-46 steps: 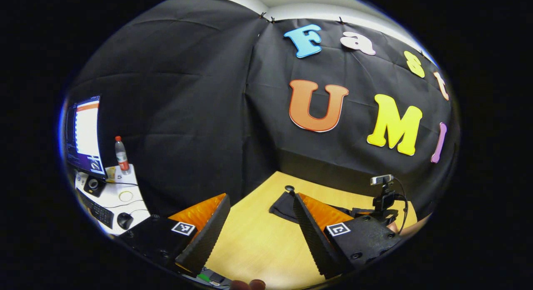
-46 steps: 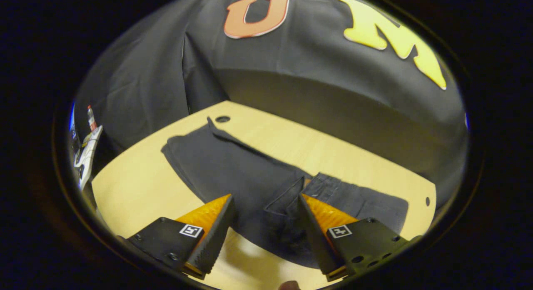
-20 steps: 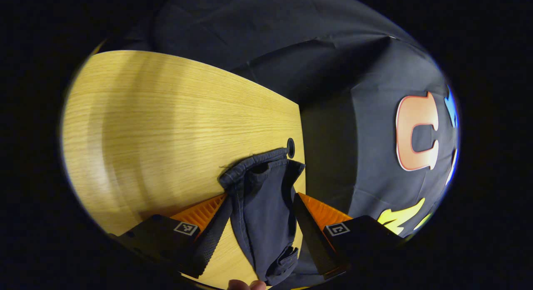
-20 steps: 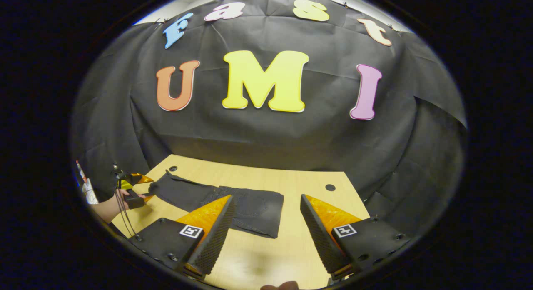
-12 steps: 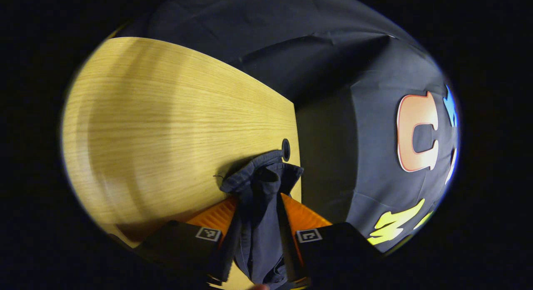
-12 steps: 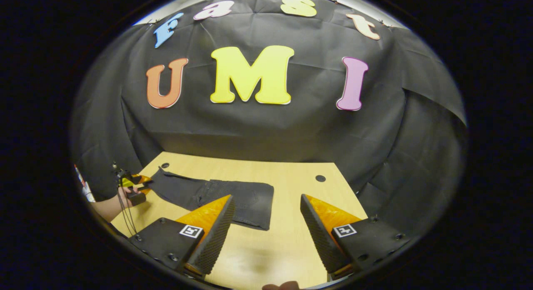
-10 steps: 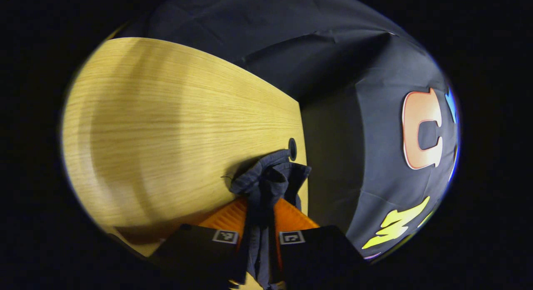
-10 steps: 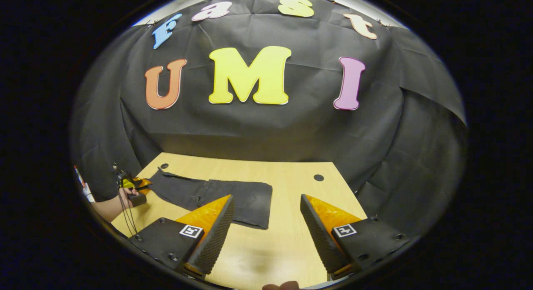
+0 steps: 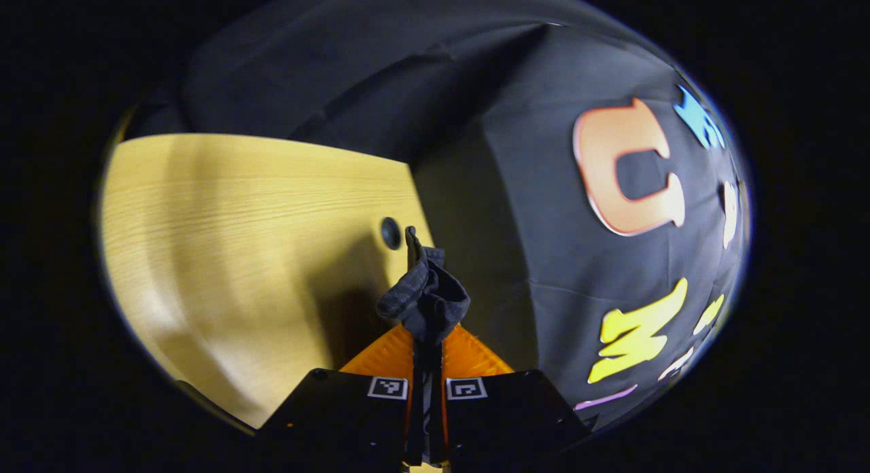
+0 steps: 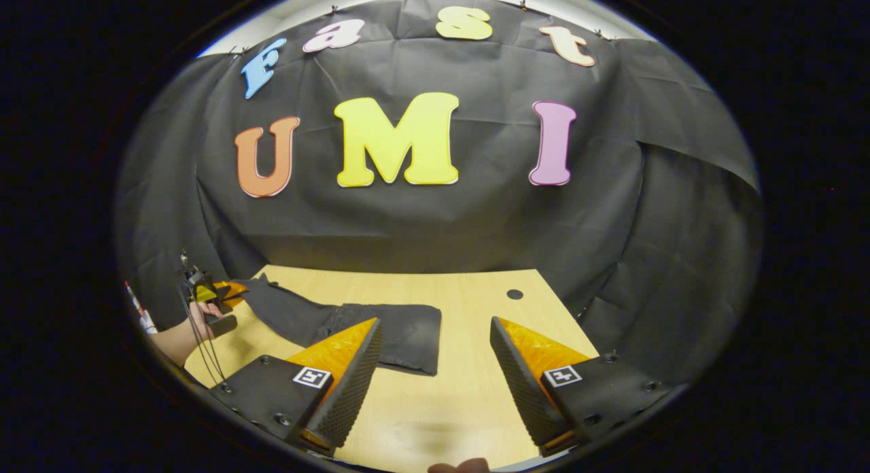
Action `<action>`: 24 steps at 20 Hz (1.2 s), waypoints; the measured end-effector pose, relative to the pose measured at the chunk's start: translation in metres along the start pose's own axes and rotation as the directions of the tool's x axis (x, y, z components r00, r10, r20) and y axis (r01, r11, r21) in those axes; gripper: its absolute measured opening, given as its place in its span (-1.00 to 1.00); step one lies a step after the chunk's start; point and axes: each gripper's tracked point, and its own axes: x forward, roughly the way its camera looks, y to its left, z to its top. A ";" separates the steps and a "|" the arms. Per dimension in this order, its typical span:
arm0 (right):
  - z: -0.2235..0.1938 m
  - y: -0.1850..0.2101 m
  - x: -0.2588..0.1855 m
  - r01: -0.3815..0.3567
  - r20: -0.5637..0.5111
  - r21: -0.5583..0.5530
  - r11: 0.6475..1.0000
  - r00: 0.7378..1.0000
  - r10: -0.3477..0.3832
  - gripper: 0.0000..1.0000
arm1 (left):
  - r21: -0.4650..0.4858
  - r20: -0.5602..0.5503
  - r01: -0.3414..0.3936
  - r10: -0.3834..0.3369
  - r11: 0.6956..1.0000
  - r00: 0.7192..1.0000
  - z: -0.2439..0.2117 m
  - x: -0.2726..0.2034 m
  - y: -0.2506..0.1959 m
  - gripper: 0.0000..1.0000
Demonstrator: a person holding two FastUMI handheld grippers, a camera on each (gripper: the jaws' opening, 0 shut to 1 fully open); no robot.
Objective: Grasp the waist and the cuffs of the jeans and fold them to make the two legs overlap; first hold the waist and fold one-third of the jeans toward the cuffs, then hold the cuffs and fold the remaining one-third in the same direction to finish folding.
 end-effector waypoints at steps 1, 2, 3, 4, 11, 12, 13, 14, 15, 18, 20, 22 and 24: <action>0.000 -0.003 -0.004 0.001 0.008 0.009 1.000 1.000 -0.001 0.94 | 0.033 -0.001 0.024 -0.024 0.999 1.000 -0.007 -0.005 -0.023 -0.87; 0.000 -0.007 -0.007 0.004 0.015 0.020 1.000 1.000 -0.005 0.90 | 0.074 -0.003 0.045 -0.045 0.996 0.999 -0.019 -0.009 -0.045 -0.87; 0.001 -0.012 -0.012 0.008 0.019 0.032 0.999 1.000 -0.008 0.95 | 0.111 -0.004 0.065 -0.065 0.992 0.998 -0.030 -0.012 -0.066 -0.87; 0.000 -0.018 -0.016 0.016 0.027 0.042 0.999 0.999 -0.017 0.94 | 0.148 -0.011 0.087 -0.086 0.985 0.996 -0.042 -0.016 -0.089 -0.86; 0.000 -0.071 -0.054 0.111 0.061 0.075 0.991 0.991 -0.115 0.95 | 0.407 -0.082 0.173 -0.152 0.897 0.985 -0.144 -0.033 -0.162 -0.87; -0.003 -0.078 -0.059 0.124 0.060 0.076 0.989 0.990 -0.129 0.95 | 0.449 -0.087 0.172 -0.148 0.877 0.985 -0.159 -0.030 -0.166 -0.87; -0.004 -0.086 -0.064 0.140 0.060 0.076 0.987 0.988 -0.144 0.95 | 0.495 -0.097 0.175 -0.146 0.851 0.985 -0.177 -0.029 -0.171 -0.87; -0.005 -0.092 -0.068 0.154 0.058 0.077 0.985 0.986 -0.158 0.95 | 0.537 -0.109 0.182 -0.146 0.824 0.983 -0.197 -0.030 -0.172 -0.87; -0.008 -0.099 -0.072 0.166 0.054 0.081 0.983 0.984 -0.170 0.90 | 0.573 -0.127 0.195 -0.148 0.796 0.981 -0.218 -0.029 -0.173 -0.87; -0.015 -0.117 -0.076 0.196 0.034 0.087 0.977 0.979 -0.199 0.90 | 0.659 -0.163 0.205 -0.129 0.724 0.978 -0.270 -0.016 -0.169 -0.87; -0.020 -0.127 -0.076 0.208 0.016 0.086 0.974 0.978 -0.210 0.90 | 0.705 -0.187 0.213 -0.112 0.677 0.976 -0.307 -0.009 -0.159 -0.87; -0.025 -0.134 -0.074 0.213 -0.002 0.079 0.974 0.977 -0.214 0.90 | 0.733 -0.230 0.231 -0.086 0.640 0.969 -0.342 0.004 -0.145 -0.85; -0.027 -0.140 -0.071 0.216 -0.013 0.071 0.974 0.976 -0.216 0.95 | 0.757 -0.248 0.229 -0.054 0.613 0.967 -0.368 0.016 -0.132 -0.83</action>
